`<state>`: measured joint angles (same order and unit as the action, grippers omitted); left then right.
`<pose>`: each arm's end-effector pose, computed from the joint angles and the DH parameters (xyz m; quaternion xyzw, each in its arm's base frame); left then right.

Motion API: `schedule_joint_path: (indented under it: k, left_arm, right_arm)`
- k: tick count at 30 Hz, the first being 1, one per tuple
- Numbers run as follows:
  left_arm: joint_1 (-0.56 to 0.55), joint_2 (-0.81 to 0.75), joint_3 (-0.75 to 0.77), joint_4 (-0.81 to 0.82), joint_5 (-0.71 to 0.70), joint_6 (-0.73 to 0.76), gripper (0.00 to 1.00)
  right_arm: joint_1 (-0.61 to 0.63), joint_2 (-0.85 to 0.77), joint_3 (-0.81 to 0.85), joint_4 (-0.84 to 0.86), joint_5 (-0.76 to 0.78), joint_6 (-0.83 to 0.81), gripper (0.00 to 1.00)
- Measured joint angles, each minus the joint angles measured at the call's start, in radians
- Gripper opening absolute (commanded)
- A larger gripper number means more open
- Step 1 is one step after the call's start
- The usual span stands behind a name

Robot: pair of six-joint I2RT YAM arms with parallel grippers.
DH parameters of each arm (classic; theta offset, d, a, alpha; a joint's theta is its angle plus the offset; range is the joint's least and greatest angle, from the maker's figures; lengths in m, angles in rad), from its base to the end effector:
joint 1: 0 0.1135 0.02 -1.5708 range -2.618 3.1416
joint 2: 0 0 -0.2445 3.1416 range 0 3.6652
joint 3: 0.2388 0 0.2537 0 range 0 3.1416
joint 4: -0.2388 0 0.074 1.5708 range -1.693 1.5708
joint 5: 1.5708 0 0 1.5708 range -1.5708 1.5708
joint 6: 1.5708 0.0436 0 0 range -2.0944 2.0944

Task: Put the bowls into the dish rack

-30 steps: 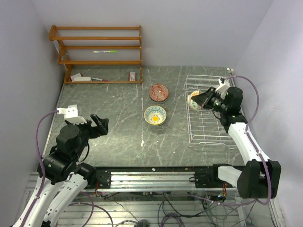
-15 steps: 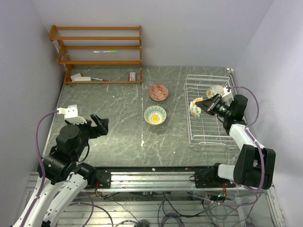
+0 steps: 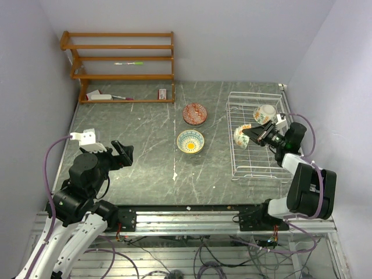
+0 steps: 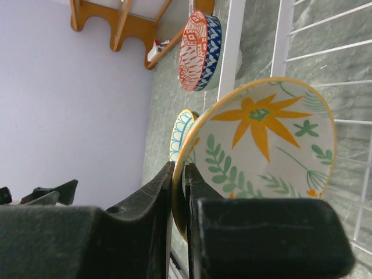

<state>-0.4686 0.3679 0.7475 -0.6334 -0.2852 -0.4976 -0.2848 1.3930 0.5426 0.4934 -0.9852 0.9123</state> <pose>0.1043 -0.0391 0.3194 -0.0983 0.7815 -0.1818 0.5886 0.2755 -0.0428 0.1742 0.1850 0.7499 0.5246 0.3581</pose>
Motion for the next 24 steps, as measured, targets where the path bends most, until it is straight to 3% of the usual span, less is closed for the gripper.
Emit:
schedule_joint_path:
  k: [11, 15, 19, 24]
  left_arm:
    - [0.0, 0.006, 0.0, 0.0, 0.0, 0.0, 0.98]
    - [0.0, 0.007, 0.0, 0.0, 0.0, 0.0, 0.98]
    - [0.0, 0.007, 0.0, 0.0, 0.0, 0.0, 0.98]
    - [0.0, 0.011, 0.0, 0.0, 0.0, 0.0, 0.98]
  right_arm:
    - [-0.081, 0.008, -0.031, -0.034, 0.012, -0.035, 0.34]
    - [-0.1, 0.006, -0.036, -0.067, 0.032, -0.061, 0.3]
    - [-0.103, 0.001, -0.045, -0.018, 0.028, -0.059, 0.13]
    - [-0.103, -0.039, -0.047, 0.031, 0.018, -0.033, 0.11]
